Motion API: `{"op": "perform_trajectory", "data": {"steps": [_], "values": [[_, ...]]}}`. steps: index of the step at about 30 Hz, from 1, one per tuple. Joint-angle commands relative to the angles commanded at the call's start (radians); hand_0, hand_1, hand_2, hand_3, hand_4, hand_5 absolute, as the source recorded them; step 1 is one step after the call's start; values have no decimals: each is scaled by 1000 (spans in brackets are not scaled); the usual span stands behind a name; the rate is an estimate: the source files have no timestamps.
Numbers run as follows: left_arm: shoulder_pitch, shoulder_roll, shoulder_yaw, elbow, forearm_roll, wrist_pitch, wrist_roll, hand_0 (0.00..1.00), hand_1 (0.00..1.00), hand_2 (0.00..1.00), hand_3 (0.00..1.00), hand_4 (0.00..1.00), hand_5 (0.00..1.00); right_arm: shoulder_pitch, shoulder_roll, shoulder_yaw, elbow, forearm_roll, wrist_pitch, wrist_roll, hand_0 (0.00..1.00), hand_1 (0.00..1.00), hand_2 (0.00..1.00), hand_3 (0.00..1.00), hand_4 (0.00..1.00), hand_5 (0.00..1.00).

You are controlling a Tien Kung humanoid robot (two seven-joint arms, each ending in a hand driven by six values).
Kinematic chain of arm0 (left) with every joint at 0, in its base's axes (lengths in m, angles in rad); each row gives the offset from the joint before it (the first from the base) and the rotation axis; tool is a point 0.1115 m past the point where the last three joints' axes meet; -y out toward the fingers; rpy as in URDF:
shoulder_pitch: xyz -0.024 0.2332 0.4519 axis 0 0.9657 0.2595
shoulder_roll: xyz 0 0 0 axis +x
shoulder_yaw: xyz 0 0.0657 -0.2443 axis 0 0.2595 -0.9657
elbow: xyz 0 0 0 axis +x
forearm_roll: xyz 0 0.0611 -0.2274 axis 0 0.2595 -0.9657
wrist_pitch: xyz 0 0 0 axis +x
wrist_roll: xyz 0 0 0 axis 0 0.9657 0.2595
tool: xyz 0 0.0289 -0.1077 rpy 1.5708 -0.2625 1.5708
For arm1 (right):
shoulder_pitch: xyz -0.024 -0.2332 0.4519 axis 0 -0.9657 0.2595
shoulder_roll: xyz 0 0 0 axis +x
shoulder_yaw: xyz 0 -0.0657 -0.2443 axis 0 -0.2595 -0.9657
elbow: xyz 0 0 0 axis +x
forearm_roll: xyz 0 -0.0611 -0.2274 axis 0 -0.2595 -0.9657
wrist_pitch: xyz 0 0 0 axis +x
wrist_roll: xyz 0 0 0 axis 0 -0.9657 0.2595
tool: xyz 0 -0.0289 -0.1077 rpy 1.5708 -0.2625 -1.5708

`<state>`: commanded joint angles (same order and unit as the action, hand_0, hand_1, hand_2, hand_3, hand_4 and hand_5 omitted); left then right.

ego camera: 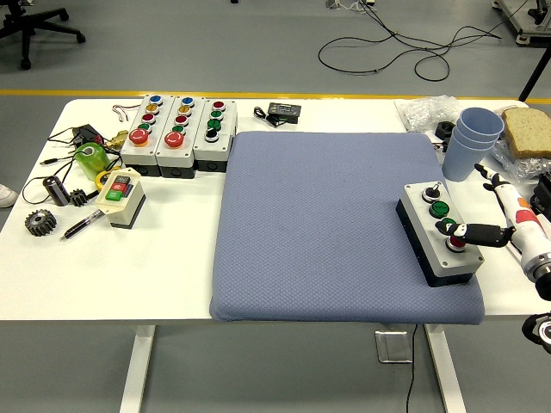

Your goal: Pick up the button,place it on the desk,press the button,press the button

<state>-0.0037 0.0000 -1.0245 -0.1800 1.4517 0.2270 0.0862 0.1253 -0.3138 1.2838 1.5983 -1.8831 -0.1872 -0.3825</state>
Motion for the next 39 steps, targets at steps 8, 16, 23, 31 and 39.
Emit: {"op": "perform_trajectory", "data": {"steps": [8,16,23,31,39], "values": [[5,0,-7,0,16,-3,3,612,649,704,569,442,806,19,5,-35,6,-40,15,-58,998,954,998,998,998,203],[7,0,-13,0,25,-3,3,612,649,704,569,445,806,29,12,-73,25,22,-3,-90,998,956,998,998,998,231],[3,0,-4,0,6,1,-1,612,649,703,568,446,804,54,36,-97,-12,-41,-6,-147,998,956,998,998,998,236],[0,0,-4,0,0,3,0,612,649,701,567,445,803,103,71,-112,-80,-159,50,-233,998,954,998,998,998,241],[-1,0,1,0,-7,4,-1,612,649,700,566,446,801,116,84,-130,-95,-182,106,-263,978,956,998,998,998,236]]}}
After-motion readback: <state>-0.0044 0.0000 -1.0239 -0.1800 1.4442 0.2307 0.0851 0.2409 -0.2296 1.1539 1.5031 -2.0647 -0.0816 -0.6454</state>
